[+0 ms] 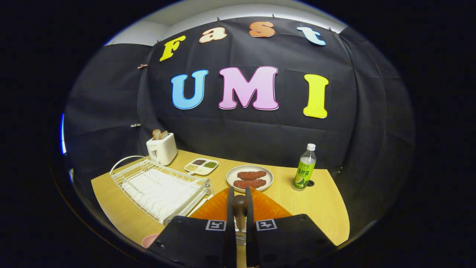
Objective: Take the plate from the dish rack, then take the spoon from the basket and place it into the plate.
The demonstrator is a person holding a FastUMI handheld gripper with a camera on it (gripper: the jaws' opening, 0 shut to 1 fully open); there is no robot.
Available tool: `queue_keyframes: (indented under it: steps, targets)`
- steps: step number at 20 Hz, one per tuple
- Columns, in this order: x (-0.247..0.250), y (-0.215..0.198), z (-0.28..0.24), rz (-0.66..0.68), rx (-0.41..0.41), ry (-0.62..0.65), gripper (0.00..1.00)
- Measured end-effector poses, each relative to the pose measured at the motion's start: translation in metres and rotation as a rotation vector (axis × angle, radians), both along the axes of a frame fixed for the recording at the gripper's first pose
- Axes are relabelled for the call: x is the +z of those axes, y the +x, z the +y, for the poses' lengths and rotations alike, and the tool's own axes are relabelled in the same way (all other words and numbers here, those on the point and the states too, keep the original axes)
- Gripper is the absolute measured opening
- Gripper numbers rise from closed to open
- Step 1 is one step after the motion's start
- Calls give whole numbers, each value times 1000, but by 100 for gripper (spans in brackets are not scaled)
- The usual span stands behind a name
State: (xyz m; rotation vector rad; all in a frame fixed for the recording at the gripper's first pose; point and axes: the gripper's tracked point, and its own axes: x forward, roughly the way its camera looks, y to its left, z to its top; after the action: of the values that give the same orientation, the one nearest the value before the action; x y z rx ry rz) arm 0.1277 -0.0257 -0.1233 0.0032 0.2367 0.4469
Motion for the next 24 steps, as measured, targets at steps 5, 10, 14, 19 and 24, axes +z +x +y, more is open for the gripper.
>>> queue_keyframes:
  steps: [5, 10, 14, 19, 24]
  targets:
    - [18, -39, 9, 39, -22, 15, 14]
    - [1, -75, 35, 72, -38, -3, 14]
    - [-34, -85, 63, 75, -63, -21, 14]
    - [-70, -84, 85, 97, -83, 13, 14]
    - [-85, -88, 85, 122, -118, 68, 14]
